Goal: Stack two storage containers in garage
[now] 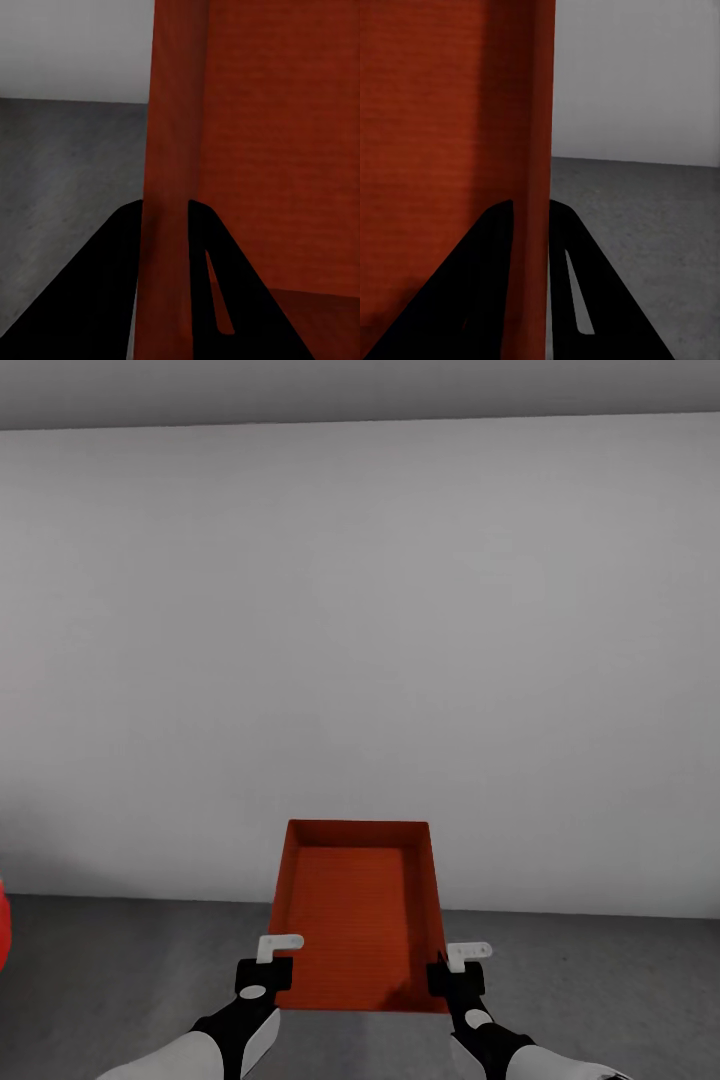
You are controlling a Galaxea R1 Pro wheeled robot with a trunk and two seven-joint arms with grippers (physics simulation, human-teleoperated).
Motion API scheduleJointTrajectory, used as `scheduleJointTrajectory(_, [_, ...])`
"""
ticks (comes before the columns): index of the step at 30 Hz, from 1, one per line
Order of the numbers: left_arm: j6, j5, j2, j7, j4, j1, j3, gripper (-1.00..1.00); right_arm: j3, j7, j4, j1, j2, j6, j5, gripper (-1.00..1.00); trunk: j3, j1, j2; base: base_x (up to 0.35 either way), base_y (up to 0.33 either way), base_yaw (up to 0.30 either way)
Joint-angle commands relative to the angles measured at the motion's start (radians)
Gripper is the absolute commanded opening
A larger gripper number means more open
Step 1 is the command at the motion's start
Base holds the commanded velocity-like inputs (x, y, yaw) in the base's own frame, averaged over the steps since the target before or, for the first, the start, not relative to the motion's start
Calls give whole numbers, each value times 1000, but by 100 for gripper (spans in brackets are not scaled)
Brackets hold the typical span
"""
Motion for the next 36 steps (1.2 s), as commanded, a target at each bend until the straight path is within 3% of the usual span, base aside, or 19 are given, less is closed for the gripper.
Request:
scheduleJointTrajectory(1, [-5, -10, 0, 23, -10, -2, 56, -100, -17, 0, 1, 0, 5, 3, 3, -100, -2, 0, -1, 1, 0, 0])
scheduleJointTrajectory(36, [-5, -10, 0, 24, -10, -2, 56, -100, -17, 0, 1, 0, 5, 3, 2, -100, -50, 0, -1, 0, 0, 0])
